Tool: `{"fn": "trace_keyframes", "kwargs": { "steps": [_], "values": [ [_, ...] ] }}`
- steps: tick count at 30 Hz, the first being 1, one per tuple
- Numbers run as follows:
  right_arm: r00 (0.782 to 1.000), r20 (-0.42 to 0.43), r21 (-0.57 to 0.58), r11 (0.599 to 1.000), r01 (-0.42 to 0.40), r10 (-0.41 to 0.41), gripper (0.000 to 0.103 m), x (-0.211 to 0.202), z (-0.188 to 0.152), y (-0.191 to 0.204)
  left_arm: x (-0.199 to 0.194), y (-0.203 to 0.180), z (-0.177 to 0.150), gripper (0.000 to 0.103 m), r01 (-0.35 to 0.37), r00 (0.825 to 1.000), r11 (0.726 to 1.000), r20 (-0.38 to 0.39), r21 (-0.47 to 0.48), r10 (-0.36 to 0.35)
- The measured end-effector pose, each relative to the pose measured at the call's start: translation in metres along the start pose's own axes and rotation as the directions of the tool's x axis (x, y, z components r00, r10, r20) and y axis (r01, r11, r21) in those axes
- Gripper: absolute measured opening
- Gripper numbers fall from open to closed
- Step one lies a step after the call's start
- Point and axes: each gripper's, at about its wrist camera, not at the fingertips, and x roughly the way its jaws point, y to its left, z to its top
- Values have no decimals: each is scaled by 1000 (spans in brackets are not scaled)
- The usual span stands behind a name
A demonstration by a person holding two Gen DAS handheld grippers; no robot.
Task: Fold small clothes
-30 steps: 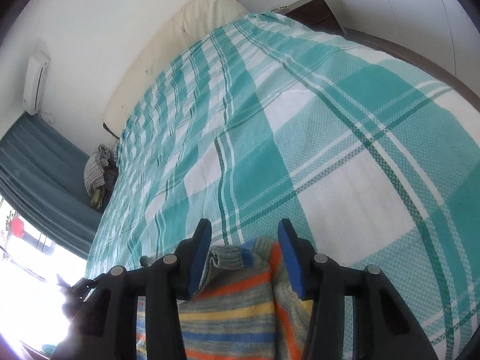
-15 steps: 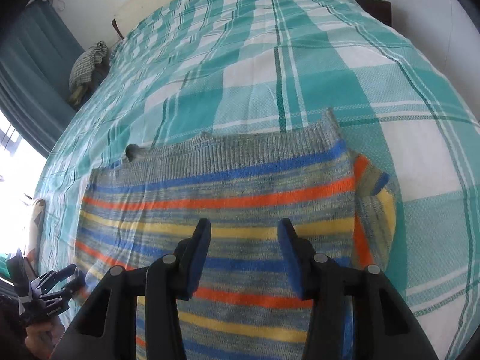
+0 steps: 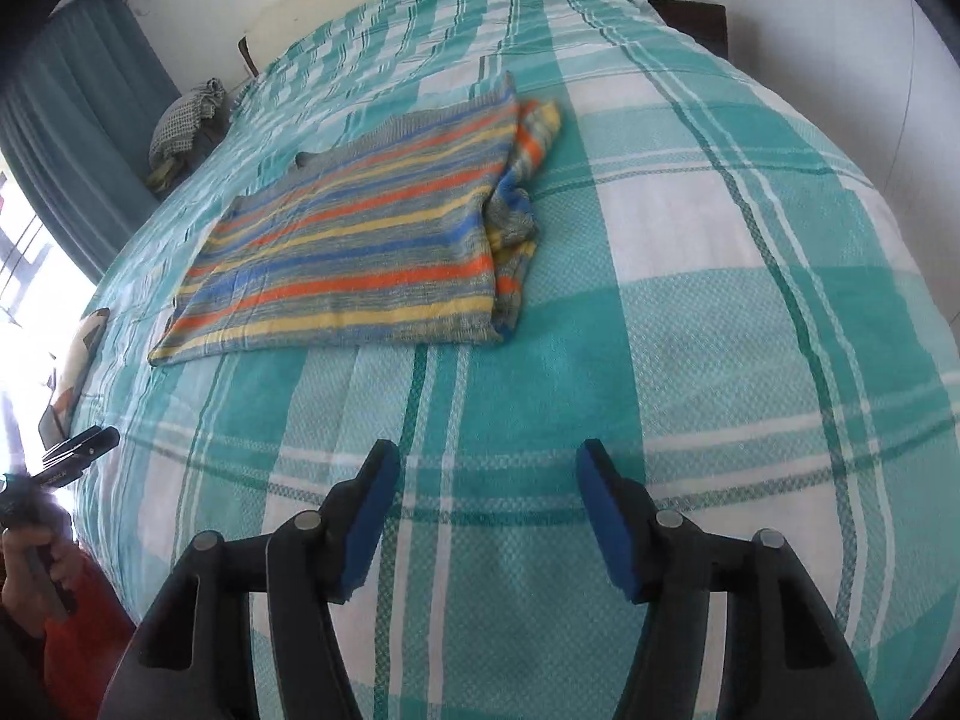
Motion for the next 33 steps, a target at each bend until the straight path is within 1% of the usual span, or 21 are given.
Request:
{"fn": "trace_keyframes", "kwargs": {
  "steps": [3, 5, 9, 14, 17, 19, 20, 22, 24, 26, 28, 30, 31, 32, 33],
  "values": [
    [999, 37, 76, 997, -10, 7, 61, -9, -23, -12, -8, 0, 0, 89, -24, 1000, 1000, 10, -18, 24],
    [999, 54, 101, 995, -13, 8, 61, -13, -33, -14, -14, 0, 1, 89, -38, 999, 999, 22, -21, 39],
    [998, 64, 88, 996, 2, -7, 62, -15, -39, -5, -24, -1, 1, 89, -55, 998, 998, 41, -16, 55],
    [998, 66, 82, 997, 1, -6, 63, -17, -44, -3, -33, -6, 0, 89, -62, 996, 998, 61, -8, 62],
    [998, 60, 77, 997, -10, 5, 64, -17, -42, -3, -39, -23, -1, 89, -60, 995, 997, 84, 54, 55],
    [998, 53, 68, 997, -32, 29, 64, -18, -34, -4, -39, -48, -2, 89, -9, 996, 990, 87, 142, -4],
    [998, 53, 62, 997, -44, 40, 64, -18, -27, -6, -38, -65, -3, 89, 31, 995, 980, 82, 197, -48],
    [997, 60, 47, 998, -50, 47, 64, -20, -9, -12, -36, -107, -5, 89, 127, 986, 941, 65, 314, -155],
    [996, 61, 44, 997, -62, 59, 68, -17, 16, -22, -32, -150, -6, 89, 210, 966, 885, 53, 415, -254],
    [995, 56, 47, 995, -84, 81, 69, -9, 43, -34, -22, -197, -2, 90, 266, 945, 822, 32, 503, -325],
    [994, 42, 51, 993, -105, 103, 69, 4, 68, -45, -4, -239, 6, 90, 287, 936, 772, 7, 567, -353],
    [990, 23, 62, 988, -142, 140, 69, 21, 93, -55, 15, -275, 16, 90, 301, 929, 741, -9, 600, -370],
    [987, 18, 72, 984, -160, 160, 69, 29, 105, -59, 26, -290, 22, 90, 311, 925, 730, -18, 609, -379],
    [983, 12, 85, 979, -185, 185, 69, 37, 117, -62, 36, -302, 27, 90, 309, 926, 724, -22, 616, -377],
    [976, -3, 101, 971, -217, 218, 69, 48, 129, -65, 46, -313, 32, 90, 292, 932, 724, -15, 625, -363]
  ]
}}
